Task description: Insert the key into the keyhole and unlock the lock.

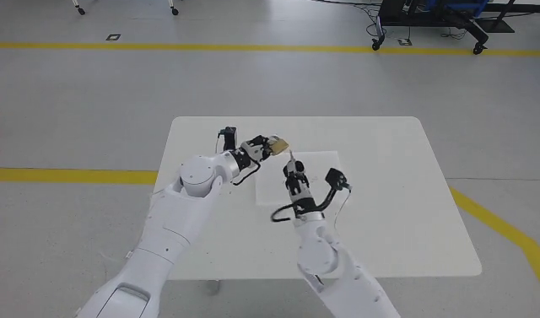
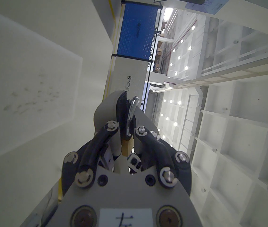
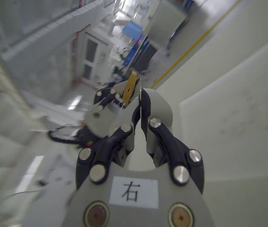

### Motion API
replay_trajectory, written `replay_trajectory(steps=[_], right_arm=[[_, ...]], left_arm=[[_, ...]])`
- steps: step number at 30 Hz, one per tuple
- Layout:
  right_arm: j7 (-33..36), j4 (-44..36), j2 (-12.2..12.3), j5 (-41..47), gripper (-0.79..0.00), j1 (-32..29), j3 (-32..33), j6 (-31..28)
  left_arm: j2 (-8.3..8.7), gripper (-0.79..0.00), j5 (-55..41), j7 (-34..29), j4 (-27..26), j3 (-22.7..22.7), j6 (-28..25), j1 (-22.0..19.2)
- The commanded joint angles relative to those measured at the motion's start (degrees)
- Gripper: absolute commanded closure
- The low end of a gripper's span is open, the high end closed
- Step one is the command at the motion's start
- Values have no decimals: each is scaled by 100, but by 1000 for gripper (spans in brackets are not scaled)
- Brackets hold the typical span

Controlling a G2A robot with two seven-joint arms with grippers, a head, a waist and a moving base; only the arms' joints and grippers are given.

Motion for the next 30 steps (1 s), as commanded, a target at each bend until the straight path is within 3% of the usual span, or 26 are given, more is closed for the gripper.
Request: replay_trajectory(steps=[1, 3, 7, 13, 30], right_arm=[[964, -128, 78, 645, 0, -184, 326, -405], [1395, -200, 134, 811, 0, -289, 544, -485], [1585, -296, 159, 792, 0, -423, 591, -514], [1540, -443, 146, 727, 0, -469, 514, -459], [1546, -474, 125, 814, 0, -417, 546, -279]], left_arm=[[17, 0, 24, -26, -17, -60, -77, 18], [33, 0, 18, -120, -38, -109, -67, 19], [52, 0, 129, -259, -60, -105, -15, 25], [44, 0, 230, -346, 5, -7, 240, -17], [44, 0, 527, -467, -38, 121, 179, 9]])
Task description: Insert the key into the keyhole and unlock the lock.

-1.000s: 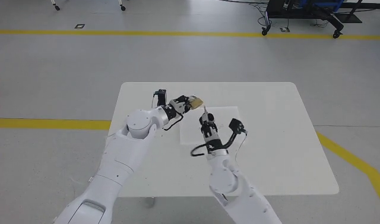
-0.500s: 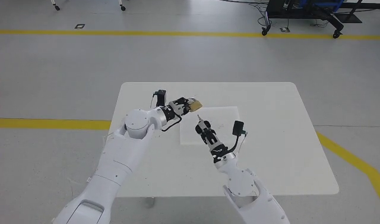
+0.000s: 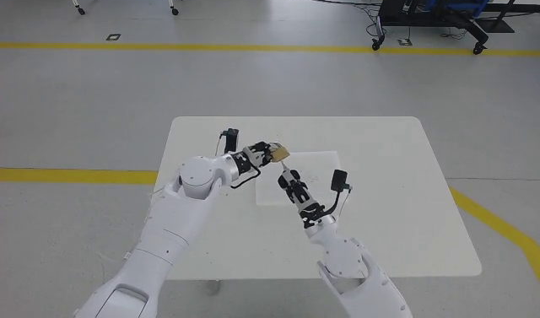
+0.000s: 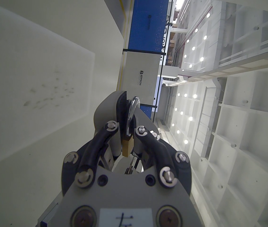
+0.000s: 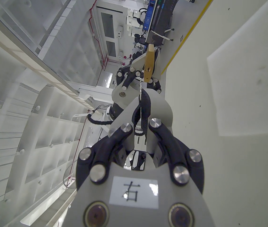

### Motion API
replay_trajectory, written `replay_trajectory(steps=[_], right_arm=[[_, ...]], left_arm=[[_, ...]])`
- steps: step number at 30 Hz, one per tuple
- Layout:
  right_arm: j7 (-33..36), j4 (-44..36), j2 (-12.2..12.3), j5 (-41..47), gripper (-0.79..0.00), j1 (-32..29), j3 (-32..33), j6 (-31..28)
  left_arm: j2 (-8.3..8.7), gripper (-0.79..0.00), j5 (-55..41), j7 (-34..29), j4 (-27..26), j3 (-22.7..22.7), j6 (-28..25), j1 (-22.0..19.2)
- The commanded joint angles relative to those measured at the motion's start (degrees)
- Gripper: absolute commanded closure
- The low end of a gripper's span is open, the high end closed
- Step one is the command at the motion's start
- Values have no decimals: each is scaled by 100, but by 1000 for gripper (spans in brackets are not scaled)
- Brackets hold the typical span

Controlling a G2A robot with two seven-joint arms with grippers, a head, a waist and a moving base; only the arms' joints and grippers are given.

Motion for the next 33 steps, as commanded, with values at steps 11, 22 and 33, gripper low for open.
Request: replay_trajectory(steps=[11, 22, 33], right_arm=[[-70, 12, -19, -37, 0, 27, -11, 99], [-143, 46, -44, 4, 0, 112, 10, 304], [-122, 30, -69, -120, 0, 169, -80, 381]], left_arm=[[3, 0, -13, -51, 5, -31, -26, -6], [5, 0, -4, -136, -34, -27, -35, 6], [12, 0, 76, -166, -33, -21, -69, -1]])
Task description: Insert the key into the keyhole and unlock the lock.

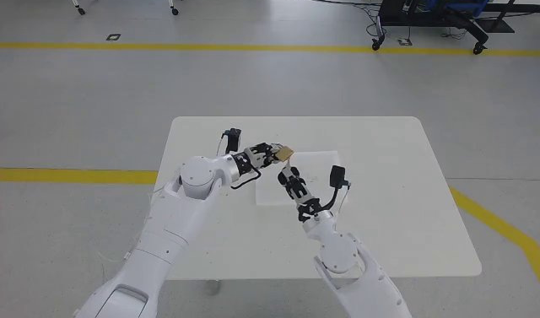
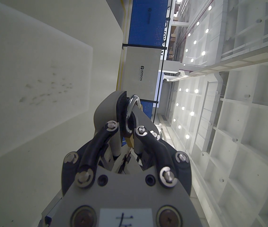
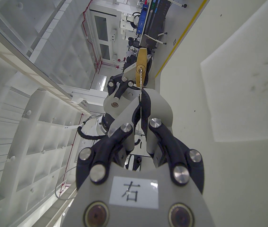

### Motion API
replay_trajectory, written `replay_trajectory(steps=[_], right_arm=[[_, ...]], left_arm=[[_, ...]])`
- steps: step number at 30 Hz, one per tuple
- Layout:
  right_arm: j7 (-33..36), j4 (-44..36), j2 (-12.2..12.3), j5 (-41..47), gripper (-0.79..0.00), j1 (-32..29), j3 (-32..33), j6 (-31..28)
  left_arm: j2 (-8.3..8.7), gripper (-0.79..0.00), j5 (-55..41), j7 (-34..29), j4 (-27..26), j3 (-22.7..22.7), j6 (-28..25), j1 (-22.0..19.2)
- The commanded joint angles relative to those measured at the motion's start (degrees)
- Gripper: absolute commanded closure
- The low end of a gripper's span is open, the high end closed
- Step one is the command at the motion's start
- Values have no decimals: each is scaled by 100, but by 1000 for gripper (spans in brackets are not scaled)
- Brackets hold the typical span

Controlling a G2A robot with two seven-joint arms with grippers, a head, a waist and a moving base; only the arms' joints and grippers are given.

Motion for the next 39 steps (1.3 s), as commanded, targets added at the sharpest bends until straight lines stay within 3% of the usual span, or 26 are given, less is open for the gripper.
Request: replay_trajectory(steps=[1, 13, 39], right_arm=[[41, -20, 3, -30, 0, -22, -5, -15], [692, -274, 103, -220, 0, -343, 166, -240], [1158, -435, 175, 84, 0, -450, 319, -202]], left_arm=[[6, 0, 22, -12, 7, -16, -23, -16], [118, 0, 326, -581, -22, -175, -156, -93], [155, 0, 567, -730, -69, -60, -276, -91]])
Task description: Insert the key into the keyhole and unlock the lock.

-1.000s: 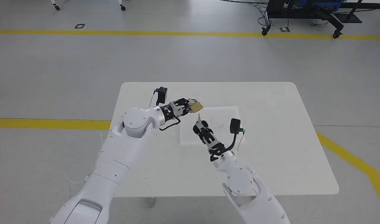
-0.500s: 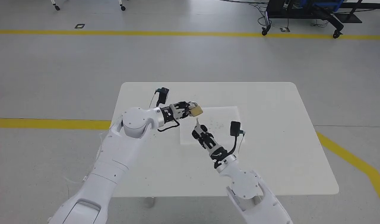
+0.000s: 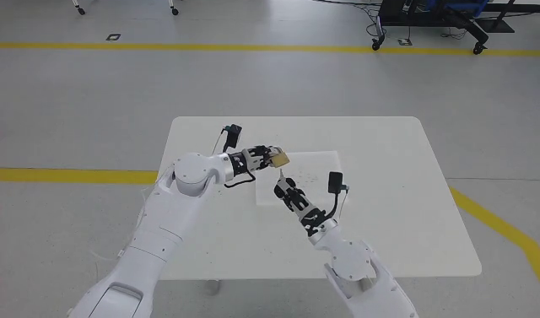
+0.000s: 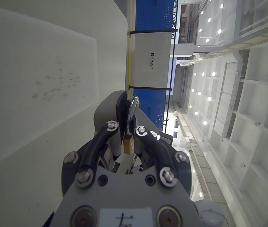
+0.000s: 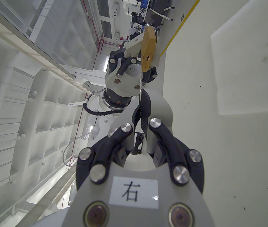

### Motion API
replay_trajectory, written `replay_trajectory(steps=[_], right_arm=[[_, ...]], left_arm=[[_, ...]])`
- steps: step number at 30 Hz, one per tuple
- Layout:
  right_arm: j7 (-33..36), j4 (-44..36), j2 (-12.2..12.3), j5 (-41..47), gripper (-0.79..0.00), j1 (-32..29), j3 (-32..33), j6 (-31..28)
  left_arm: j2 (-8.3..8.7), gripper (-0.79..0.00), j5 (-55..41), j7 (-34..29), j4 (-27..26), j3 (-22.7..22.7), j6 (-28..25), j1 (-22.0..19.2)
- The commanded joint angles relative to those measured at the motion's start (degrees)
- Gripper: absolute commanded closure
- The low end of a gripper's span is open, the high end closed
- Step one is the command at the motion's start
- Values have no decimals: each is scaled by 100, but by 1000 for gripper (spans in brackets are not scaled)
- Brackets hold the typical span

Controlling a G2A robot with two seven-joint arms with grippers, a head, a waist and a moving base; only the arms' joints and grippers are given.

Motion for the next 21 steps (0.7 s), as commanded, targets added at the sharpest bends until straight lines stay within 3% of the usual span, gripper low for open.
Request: replay_trajectory(steps=[1, 21], right_arm=[[7, 19, 1, 27, 0, 18, 4, 10], [147, 185, 17, 276, 0, 162, 56, 61]], left_arm=[[2, 0, 2, -8, -2, 6, 5, 1], [21, 0, -6, -67, 16, 28, 20, -26]])
